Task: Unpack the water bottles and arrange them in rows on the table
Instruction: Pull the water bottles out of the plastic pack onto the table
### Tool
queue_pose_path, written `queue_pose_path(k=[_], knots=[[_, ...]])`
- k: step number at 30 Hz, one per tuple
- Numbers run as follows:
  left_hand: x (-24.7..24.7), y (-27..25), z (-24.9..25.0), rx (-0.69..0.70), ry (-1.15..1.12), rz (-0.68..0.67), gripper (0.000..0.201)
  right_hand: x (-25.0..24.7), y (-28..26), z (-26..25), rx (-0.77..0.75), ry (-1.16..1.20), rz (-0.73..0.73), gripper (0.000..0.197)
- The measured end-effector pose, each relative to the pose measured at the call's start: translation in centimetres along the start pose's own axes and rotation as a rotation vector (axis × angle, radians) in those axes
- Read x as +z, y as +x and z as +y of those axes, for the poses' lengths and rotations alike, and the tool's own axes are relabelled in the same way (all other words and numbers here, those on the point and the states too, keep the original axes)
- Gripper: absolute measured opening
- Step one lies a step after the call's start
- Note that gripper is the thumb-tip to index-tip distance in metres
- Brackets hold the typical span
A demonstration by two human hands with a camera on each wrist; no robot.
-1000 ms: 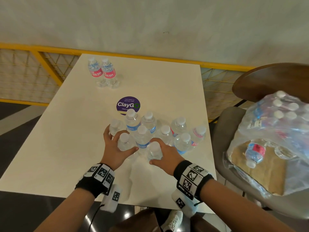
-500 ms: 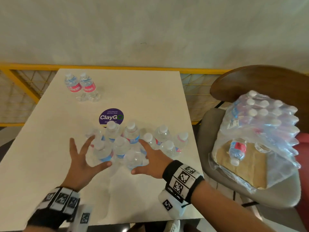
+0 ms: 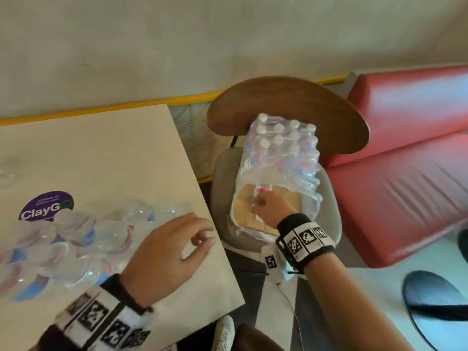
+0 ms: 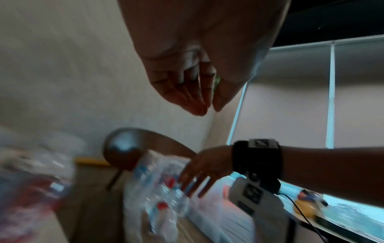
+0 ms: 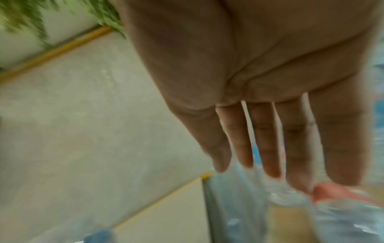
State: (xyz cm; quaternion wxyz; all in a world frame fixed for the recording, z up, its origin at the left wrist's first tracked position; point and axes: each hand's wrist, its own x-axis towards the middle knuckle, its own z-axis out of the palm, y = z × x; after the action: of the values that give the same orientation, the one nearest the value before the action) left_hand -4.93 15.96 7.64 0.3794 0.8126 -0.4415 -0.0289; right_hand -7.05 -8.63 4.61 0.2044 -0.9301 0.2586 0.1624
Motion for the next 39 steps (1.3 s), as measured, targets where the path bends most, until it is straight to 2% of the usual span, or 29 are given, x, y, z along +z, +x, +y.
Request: queue_pose_path(k=[3,7,10,12,14,16,18,21,24,25,30,31,33,35,36,38,39], knots=[[7.2,4.8,0.5,-0.079,-0.056,-0.207,0.020,-1.0,1.5,3.6,0.108,0.084,0.089,0.040],[15.1,10.5,-1.3,-0.164,0.049,-0.395,0.033,-1.7,3.9,5.8,0.156,-0.030,0.142,0.046],[18.6,13.0,-3.0,-0.190,0.203,-0.549,0.044,-1.9,5.3,7.3,0.297,-0.090,0.243,0.068],[20.1,13.9,-4.1,-0.219,0.252,-0.631,0.047,-2.1,5.8,8.0,0.350,0.024,0.262,0.074],[21.0,14.6,-4.8,-0.226,0.288,-0.701,0.041,-2.4,6.3,8.0,0.345,0.112,0.189,0.069],[21.5,14.8,-4.7,-0.253,0.315,-0.764,0.027,-2.7,7.0,8.0,0.323,0.108,0.196,0.060],[22.2,14.8,-4.5,-0.280,0.380,-0.832,0.031,-3.3,7.4,8.1,0.309,0.079,0.184,0.046],[22.9,14.5,-5.0,-0.265,0.504,-0.816,0.034,-3.7,7.8,7.9,0.317,0.060,0.052,0.033],[22.3,14.9,-4.7,-0.279,0.433,-0.745,0.025,-3.1,9.1,7.9,0.246,0.099,-0.003,0.034],[22.0,14.9,-4.8,-0.286,0.384,-0.686,0.016,-3.0,9.5,7.9,0.239,0.086,-0.019,0.032],[20.5,14.8,-4.9,-0.177,0.336,-0.391,0.022,-3.2,10.2,7.9,0.233,0.055,0.079,0.018],[20.1,14.9,-4.8,-0.173,0.312,-0.357,0.023,-3.4,9.8,7.7,0.247,0.037,0.042,0.034],[19.0,15.4,-4.5,-0.174,0.272,-0.310,0.023,-3.0,9.6,8.0,0.200,-0.118,0.007,0.078],[17.9,15.8,-4.3,-0.149,0.260,-0.250,0.024,-3.2,9.9,8.4,0.179,-0.141,0.016,0.092],[17.5,15.9,-4.1,-0.124,0.265,-0.217,0.024,-3.3,9.9,8.2,0.157,-0.113,0.036,0.086],[16.7,16.1,-3.7,-0.085,0.291,-0.169,0.024,-3.3,10.2,7.5,0.066,-0.073,0.118,0.054],[16.4,16.3,-3.5,-0.081,0.307,-0.171,0.025,-3.0,10.0,7.1,0.055,-0.144,0.138,0.048]])
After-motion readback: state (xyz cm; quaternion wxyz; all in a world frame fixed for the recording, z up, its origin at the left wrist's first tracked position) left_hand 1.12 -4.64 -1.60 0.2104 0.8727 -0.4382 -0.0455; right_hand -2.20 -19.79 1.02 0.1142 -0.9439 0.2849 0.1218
